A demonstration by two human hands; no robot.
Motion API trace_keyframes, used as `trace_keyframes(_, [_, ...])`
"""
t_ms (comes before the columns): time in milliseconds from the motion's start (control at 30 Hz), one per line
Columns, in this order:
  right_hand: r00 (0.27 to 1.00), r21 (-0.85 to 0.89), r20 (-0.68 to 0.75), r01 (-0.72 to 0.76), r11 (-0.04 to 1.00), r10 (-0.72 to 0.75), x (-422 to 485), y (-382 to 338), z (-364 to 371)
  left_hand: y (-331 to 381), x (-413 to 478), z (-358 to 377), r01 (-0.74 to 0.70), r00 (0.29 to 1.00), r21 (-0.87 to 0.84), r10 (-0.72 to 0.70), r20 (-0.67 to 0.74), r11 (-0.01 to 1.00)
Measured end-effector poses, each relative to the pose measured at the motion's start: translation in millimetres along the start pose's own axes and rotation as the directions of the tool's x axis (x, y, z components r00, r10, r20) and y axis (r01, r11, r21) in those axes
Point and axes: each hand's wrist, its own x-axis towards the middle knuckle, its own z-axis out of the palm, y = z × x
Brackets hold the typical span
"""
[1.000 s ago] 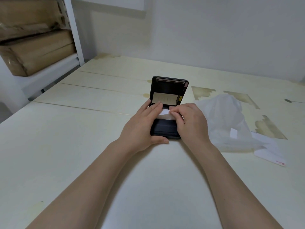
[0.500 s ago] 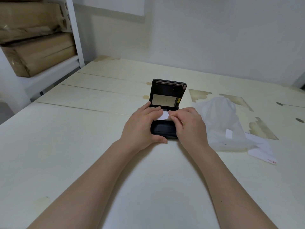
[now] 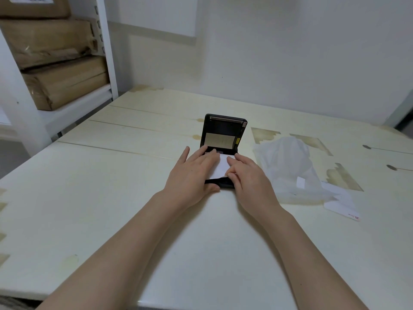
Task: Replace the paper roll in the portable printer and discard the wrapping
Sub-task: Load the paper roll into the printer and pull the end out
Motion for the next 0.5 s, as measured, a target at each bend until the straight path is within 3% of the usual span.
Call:
trace_keyframes(333, [0.998, 0.010, 0.050, 0.024, 1.000, -0.024, -19.1, -1.0, -0.1, 1.1, -11.2, 2.7, -0.050, 0.995, 0.047, 0.054, -0.081, 0.998])
trace_keyframes(500, [0.996, -0.008, 0.075, 0.058, 0.998, -0.057, -21.3, -0.7, -1.0, -5.0, -9.6, -0.4, -0.041, 0.998, 0.082, 0.037, 0.052, 0.996])
